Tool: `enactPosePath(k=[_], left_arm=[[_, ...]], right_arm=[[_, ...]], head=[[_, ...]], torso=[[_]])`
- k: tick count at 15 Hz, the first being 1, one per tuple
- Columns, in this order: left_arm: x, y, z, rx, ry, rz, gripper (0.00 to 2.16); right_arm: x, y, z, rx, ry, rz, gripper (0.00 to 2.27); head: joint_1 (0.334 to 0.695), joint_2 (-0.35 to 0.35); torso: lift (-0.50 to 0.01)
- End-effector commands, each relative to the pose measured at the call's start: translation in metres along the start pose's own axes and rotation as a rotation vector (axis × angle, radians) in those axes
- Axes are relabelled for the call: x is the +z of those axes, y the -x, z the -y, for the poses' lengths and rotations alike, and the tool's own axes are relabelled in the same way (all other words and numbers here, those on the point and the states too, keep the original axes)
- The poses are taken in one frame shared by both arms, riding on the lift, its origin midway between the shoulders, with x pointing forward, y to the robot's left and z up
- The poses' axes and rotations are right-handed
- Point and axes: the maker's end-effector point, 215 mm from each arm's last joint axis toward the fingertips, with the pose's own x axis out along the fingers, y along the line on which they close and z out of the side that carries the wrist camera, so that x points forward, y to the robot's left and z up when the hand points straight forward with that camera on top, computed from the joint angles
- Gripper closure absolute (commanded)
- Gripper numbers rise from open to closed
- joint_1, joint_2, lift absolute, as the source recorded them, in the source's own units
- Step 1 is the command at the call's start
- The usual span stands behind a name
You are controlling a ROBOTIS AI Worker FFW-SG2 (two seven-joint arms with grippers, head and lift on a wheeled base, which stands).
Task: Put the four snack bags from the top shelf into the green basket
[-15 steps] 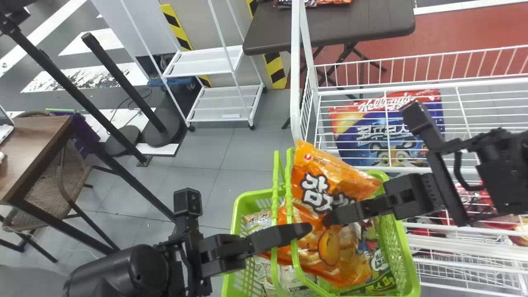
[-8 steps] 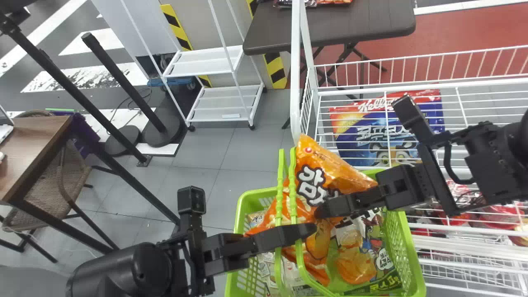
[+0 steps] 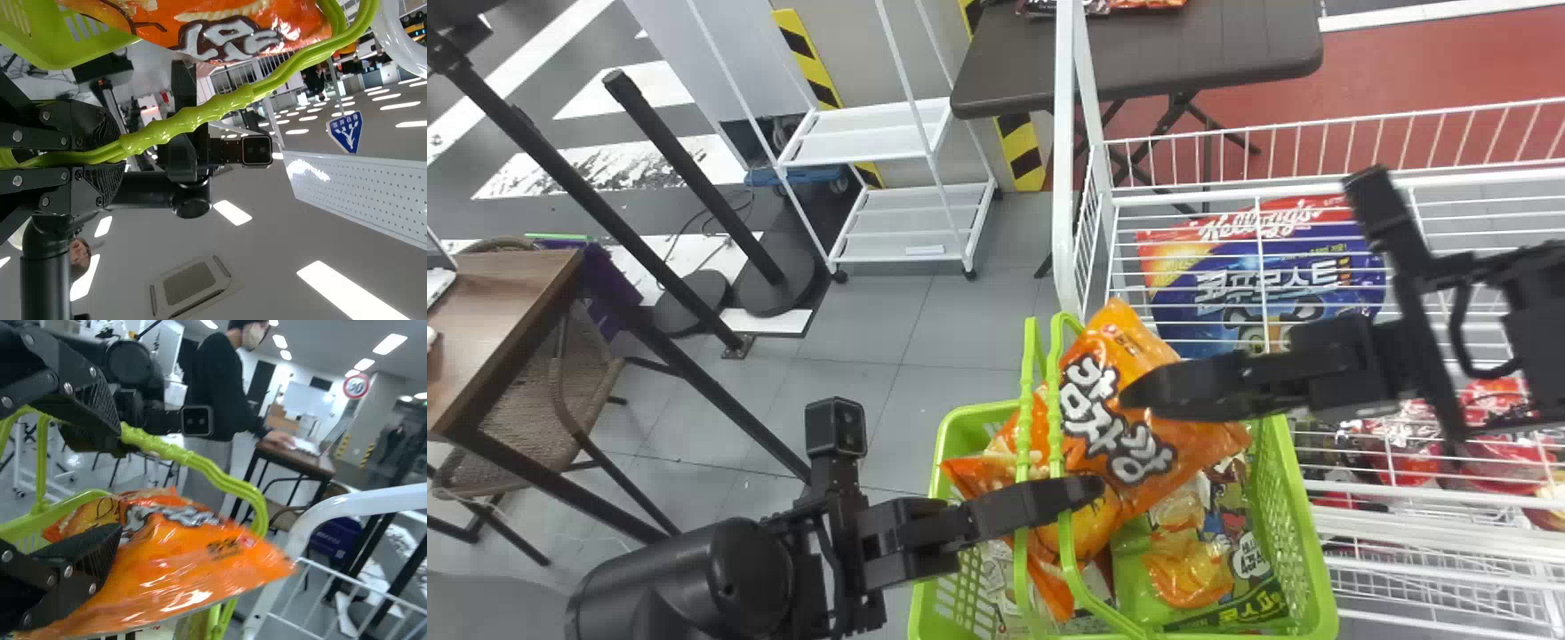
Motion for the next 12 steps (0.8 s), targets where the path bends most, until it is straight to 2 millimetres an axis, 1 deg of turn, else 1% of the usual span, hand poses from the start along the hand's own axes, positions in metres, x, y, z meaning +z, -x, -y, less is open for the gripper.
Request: enactPosePath(k=[1, 2, 3, 4, 5, 7, 8, 9, 10, 11, 12], left_arm=[[0.001, 0.002, 0.002, -0.007, -0.001, 0.004, 2.15], [0.002, 0.003, 0.002, -0.005, -0.002, 0.006, 2.15], [0.003, 0.005, 0.001, 0.000, -0.006, 0.009, 2.15], [0.005, 0.006, 0.000, 0.007, -0.019, 0.010, 2.15], [0.005, 0.006, -0.002, 0.012, -0.032, 0.008, 2.15], [0.005, 0.008, -0.004, 0.023, -0.046, 0.004, 2.15], [0.004, 0.009, -0.003, 0.025, -0.048, 0.001, 2.15], [0.003, 0.008, -0.001, 0.026, -0.051, -0.004, 2.15], [0.002, 0.009, 0.000, 0.028, -0.052, -0.005, 2.15], [0.001, 0.009, 0.001, 0.029, -0.052, -0.007, 2.15], [-0.001, 0.010, 0.000, 0.032, -0.046, -0.006, 2.15]], right_arm=[[0.012, 0.047, -0.001, -0.030, 0.041, 0.104, 0.06], [0.018, 0.072, 0.000, -0.079, 0.081, 0.149, 0.06], [0.016, 0.099, 0.014, -0.183, 0.117, 0.197, 0.06], [0.008, 0.118, 0.031, -0.310, 0.148, 0.225, 0.06], [-0.009, 0.133, 0.055, -0.430, 0.145, 0.231, 0.05], [-0.059, 0.150, 0.106, -0.621, 0.073, 0.195, 0.05], [-0.057, 0.158, 0.124, -0.698, 0.107, 0.234, 0.05], [-0.037, 0.169, 0.137, -0.793, 0.217, 0.315, 0.05], [-0.011, 0.186, 0.141, -0.889, 0.350, 0.406, 0.05], [0.007, 0.199, 0.145, -0.987, 0.471, 0.465, 0.05], [0.021, 0.211, 0.146, -1.048, 0.554, 0.519, 0.05]], head=[[0.695, 0.350], [0.695, 0.350], [0.695, 0.331], [0.695, 0.306], [0.695, 0.241], [0.695, 0.185], [0.695, 0.156], [0.695, 0.129], [0.695, 0.085], [0.695, 0.060], [0.695, 0.041]], torso=[[0.000], [0.000], [0.000], [0.000], [0.000], [0.000], [0.000], [0.000], [0.000], [0.000], [0.000]])
